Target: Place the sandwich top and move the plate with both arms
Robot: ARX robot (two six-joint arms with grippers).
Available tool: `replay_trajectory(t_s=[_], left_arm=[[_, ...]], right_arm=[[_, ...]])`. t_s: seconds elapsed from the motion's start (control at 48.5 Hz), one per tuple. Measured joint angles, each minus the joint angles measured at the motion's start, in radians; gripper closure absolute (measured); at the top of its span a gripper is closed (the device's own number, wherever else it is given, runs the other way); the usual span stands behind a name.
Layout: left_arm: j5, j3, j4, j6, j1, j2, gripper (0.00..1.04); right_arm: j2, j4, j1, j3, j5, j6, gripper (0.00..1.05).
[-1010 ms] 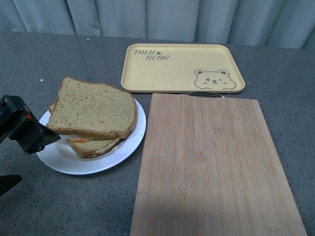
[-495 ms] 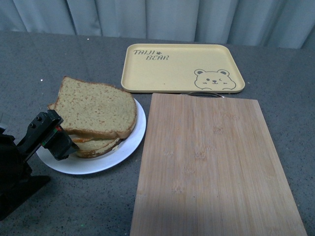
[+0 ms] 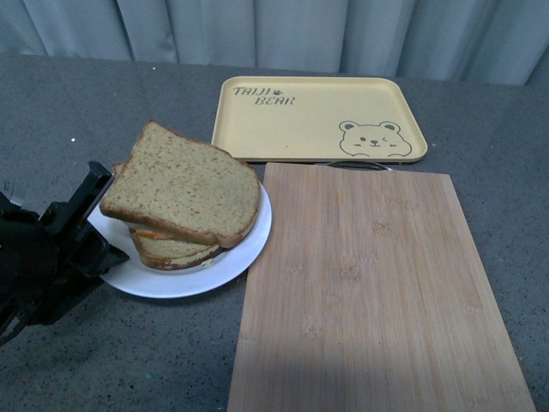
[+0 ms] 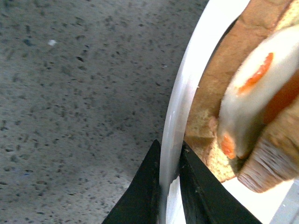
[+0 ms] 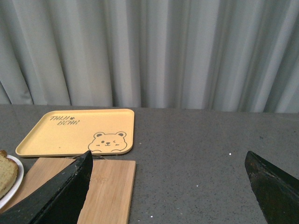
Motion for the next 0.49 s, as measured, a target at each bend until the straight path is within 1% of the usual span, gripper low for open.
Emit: replay_trajectory(t_s=[0.062, 0.165, 0.309, 0.495], left_arm=[[0.022, -0.002, 0.01, -0.006, 0.001, -0.017, 1.0], [0.05, -0.02, 0.038, -0.023, 0.004, -0.039, 1.0], [0.115, -0.066, 0.126, -0.096, 0.015, -0.069, 1.01], [0.158, -0.105, 0.201, -0.183, 0.006, -0.123, 1.01]], right_arm=[[0.0, 0.0, 0.0, 0.0, 0.0, 0.0, 0.09], [0.0, 0.0, 0.0, 0.0, 0.0, 0.0, 0.09], [0.0, 0.0, 0.0, 0.0, 0.0, 0.0, 0.09], [0.0, 0.0, 0.0, 0.0, 0.0, 0.0, 0.09]])
